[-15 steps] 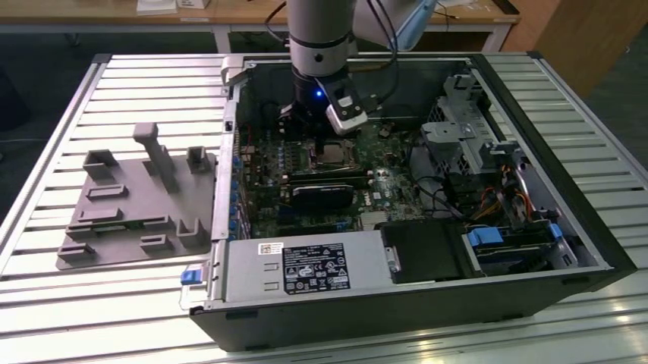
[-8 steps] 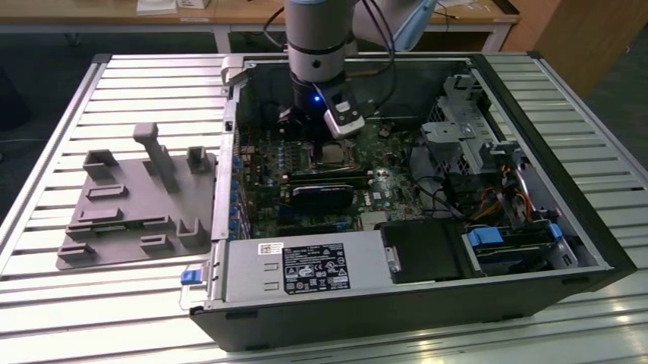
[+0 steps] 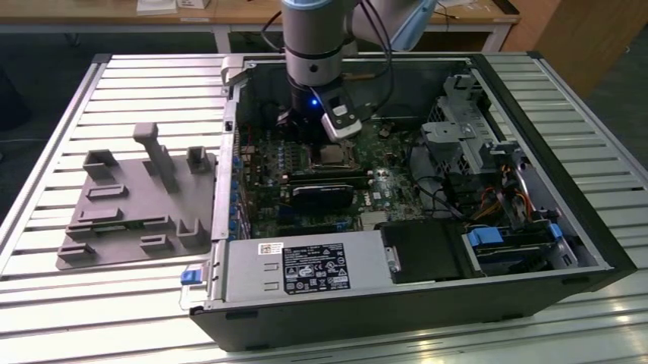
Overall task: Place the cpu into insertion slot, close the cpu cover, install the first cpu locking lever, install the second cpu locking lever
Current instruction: 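Close the cpu cover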
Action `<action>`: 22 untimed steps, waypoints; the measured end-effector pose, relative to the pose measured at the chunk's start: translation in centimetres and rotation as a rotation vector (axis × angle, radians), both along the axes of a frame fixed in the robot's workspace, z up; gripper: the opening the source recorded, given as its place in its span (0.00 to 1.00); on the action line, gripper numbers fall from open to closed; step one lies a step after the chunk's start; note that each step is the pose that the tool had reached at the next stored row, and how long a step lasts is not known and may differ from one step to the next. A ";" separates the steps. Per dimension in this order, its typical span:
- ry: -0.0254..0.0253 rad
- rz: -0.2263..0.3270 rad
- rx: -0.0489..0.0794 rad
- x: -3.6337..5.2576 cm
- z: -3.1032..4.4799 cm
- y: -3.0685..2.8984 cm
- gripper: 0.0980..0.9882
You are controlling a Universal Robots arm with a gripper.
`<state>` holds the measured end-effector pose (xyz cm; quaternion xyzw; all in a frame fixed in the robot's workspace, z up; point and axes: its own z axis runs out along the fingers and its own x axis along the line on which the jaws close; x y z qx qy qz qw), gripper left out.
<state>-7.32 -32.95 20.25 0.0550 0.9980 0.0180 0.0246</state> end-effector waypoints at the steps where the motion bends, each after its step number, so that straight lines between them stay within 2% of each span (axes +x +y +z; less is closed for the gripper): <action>1: 0.0001 0.000 0.000 -0.04 -0.06 0.00 0.00; 6: 0.0003 0.001 0.000 -0.06 -0.39 -0.01 0.00; 13: 0.0000 0.001 0.000 -0.06 -0.43 0.00 0.00; 22: 0.0000 0.001 0.000 -0.06 0.55 0.00 0.00</action>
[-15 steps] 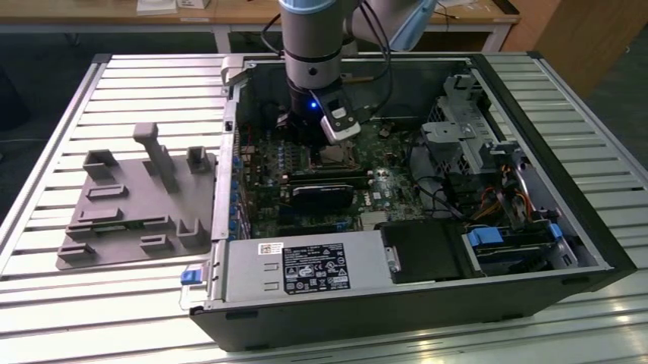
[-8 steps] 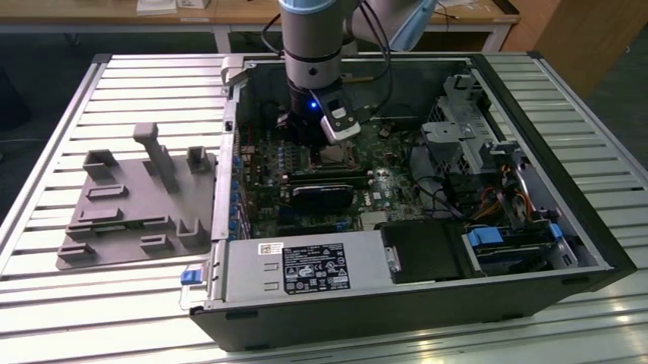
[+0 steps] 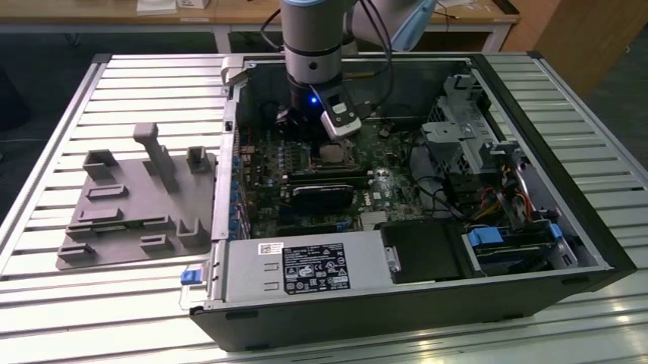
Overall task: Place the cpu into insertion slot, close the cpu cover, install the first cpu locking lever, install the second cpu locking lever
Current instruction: 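Close the cpu cover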
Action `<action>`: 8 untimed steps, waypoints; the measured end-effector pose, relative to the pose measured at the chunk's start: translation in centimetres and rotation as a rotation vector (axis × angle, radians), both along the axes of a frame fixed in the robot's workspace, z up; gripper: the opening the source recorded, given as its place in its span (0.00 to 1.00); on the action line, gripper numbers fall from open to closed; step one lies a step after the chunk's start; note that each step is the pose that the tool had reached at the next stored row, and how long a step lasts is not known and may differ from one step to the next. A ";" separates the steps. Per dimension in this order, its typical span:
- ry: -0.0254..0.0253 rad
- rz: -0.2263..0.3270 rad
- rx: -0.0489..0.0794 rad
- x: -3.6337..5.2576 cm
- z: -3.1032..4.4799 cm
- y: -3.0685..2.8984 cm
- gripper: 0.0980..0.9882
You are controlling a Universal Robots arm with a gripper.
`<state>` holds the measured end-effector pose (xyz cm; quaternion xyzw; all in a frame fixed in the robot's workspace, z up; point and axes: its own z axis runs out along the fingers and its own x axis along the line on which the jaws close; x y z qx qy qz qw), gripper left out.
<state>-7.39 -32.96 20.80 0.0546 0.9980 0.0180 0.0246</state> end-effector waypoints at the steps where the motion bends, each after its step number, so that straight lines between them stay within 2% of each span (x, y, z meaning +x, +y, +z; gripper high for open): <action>1: 0.0000 0.000 0.000 0.00 0.16 0.00 0.00; 5: 0.0000 0.000 0.000 0.00 0.76 0.00 0.00; 8: -0.0003 0.000 0.000 0.01 0.82 0.01 0.00</action>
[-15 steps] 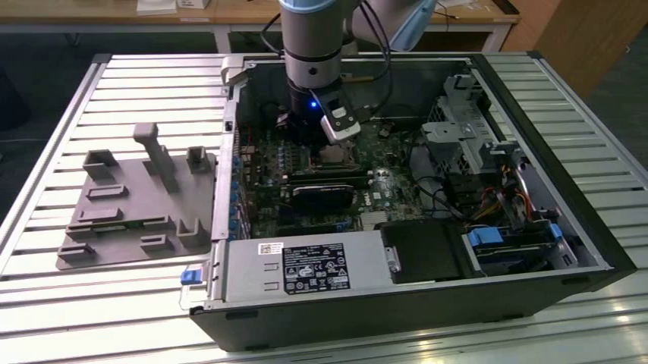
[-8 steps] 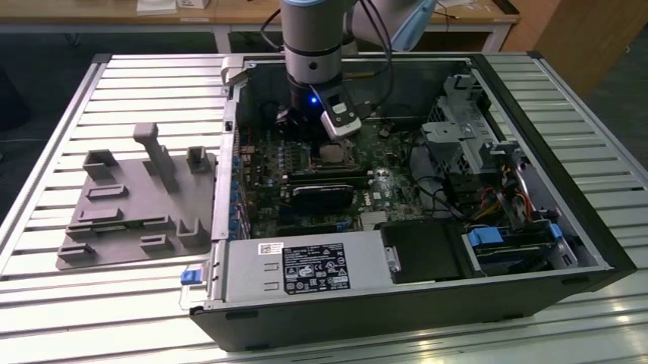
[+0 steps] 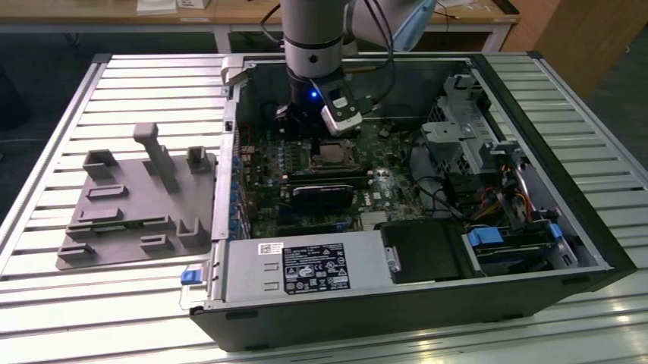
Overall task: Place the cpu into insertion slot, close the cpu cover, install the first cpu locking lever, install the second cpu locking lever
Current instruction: 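Close the cpu cover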
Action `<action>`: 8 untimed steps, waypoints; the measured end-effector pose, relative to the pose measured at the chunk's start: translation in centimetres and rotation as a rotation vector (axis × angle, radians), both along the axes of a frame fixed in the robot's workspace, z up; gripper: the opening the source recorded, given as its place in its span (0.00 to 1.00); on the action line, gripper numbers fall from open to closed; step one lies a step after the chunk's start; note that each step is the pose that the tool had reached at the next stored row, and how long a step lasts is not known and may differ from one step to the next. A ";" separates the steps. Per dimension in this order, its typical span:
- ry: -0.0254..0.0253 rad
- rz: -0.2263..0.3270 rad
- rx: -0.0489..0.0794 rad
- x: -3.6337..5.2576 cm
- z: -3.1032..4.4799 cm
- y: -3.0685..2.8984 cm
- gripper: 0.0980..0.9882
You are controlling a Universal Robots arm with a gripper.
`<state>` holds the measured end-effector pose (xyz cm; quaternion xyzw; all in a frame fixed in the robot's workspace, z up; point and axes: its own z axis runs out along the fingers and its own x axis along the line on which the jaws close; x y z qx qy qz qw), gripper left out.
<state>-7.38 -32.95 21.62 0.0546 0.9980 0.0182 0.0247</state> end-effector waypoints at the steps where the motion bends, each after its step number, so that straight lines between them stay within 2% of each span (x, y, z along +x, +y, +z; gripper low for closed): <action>1: 0.0001 0.000 0.000 0.00 0.01 0.00 0.00; 4: 0.0004 0.000 -0.001 0.17 0.03 0.00 0.00; 8: 0.0003 0.000 0.000 1.27 0.02 -0.01 0.00</action>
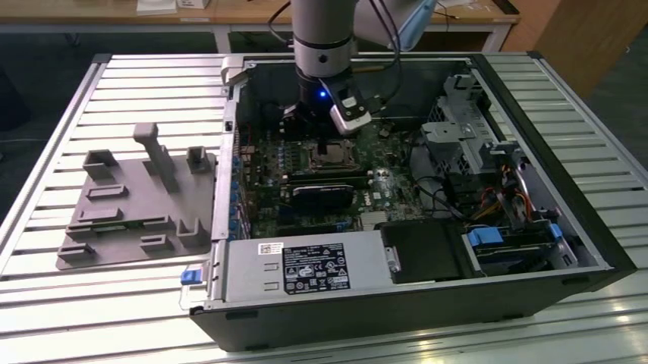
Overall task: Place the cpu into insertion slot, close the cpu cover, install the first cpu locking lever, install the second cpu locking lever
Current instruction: 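Close the cpu cover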
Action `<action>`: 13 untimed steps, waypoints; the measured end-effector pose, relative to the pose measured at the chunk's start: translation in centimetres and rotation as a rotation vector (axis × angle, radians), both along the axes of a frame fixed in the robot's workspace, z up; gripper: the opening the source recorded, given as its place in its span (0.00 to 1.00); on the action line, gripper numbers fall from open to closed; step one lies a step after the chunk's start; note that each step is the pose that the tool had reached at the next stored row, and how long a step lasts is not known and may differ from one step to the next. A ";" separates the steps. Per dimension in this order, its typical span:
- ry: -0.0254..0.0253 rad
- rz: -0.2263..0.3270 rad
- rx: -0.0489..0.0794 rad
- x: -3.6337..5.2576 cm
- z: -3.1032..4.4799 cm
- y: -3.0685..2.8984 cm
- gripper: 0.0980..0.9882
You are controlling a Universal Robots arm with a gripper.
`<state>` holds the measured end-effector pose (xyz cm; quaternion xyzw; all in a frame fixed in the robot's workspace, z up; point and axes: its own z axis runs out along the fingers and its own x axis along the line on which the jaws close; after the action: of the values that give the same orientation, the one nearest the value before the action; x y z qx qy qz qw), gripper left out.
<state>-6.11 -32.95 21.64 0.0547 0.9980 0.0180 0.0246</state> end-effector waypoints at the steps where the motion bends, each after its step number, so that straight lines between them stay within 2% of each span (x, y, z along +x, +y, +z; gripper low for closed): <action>1: 0.0000 0.000 0.000 0.30 0.00 0.00 0.00; 6: 0.0002 0.000 0.000 1.85 0.00 0.00 0.00; 13: 0.0001 0.000 0.000 1.92 0.32 0.00 0.00</action>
<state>-4.19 -32.96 21.96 0.0547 0.9980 0.0180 0.0245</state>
